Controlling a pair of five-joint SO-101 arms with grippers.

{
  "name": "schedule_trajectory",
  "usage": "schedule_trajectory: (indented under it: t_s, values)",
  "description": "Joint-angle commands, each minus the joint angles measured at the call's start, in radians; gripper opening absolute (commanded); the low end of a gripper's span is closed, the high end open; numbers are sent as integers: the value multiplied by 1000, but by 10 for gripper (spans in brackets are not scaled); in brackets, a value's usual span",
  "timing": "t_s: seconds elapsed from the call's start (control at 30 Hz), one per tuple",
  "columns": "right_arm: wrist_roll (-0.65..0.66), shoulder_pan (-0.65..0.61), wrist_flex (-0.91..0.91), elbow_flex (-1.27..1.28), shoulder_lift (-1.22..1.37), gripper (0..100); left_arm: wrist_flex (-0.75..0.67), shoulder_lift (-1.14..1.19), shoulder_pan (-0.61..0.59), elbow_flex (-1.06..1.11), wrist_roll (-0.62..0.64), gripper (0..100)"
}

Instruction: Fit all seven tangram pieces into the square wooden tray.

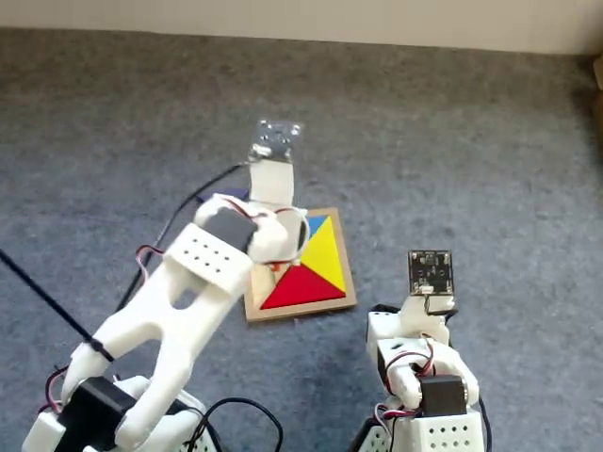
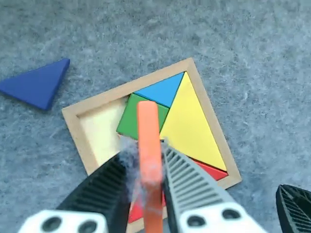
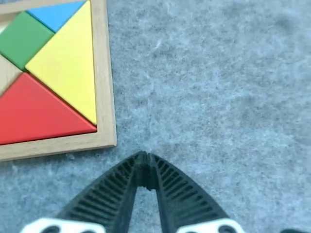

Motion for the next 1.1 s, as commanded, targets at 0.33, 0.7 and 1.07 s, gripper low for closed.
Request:
schedule_trajectory:
  t_s: [0.33,0.7,1.07]
  values:
    - [-3,12,2,88,-16,4,-305,-31,150,185,163,5]
    - [-3,12,4,88,-16,4,-457,-30,108,321,216,7]
    - [-3,12,4,88,-16,4,-456,-28,24,364,212,170]
